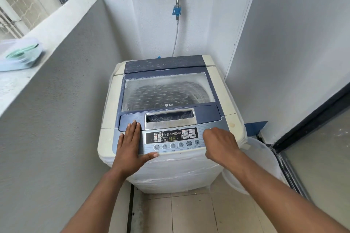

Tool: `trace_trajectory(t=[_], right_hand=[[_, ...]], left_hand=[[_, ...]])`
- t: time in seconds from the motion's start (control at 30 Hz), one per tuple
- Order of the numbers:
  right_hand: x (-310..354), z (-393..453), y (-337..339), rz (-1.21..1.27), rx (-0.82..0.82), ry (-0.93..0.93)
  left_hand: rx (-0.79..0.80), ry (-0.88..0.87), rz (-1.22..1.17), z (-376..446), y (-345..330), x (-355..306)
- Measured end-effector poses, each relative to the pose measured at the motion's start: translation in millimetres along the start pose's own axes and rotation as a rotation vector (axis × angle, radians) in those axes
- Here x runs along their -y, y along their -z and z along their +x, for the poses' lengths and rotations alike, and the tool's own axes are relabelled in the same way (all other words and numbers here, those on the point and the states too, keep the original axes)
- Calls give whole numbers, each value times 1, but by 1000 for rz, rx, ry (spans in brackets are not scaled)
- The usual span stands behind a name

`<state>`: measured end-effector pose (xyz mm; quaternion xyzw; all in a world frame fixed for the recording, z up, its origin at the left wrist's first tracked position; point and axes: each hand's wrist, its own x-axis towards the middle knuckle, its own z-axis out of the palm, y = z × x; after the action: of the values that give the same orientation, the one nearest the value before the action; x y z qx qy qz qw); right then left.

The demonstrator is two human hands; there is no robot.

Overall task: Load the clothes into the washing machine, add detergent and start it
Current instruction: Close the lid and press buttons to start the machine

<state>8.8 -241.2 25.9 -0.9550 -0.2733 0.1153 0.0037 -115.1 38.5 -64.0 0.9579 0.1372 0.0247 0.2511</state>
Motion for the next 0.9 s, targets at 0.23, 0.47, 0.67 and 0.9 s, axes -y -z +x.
trace_trajectory(t=[0.23,0.47,0.67,0.9], right_hand=[[-10,-27,-49,11,-132,-20],[-18,-36,-54,40,-169,-19],[-13,-37,-42,53,-178,3],[-5,-34,-27,95,-193,51]], left_hand=[[-4,-3,8,0,-2,2],[17,7,35,1,-1,0],[97,67,121,-2,11,-19],[88,40,172,-27,22,-38]])
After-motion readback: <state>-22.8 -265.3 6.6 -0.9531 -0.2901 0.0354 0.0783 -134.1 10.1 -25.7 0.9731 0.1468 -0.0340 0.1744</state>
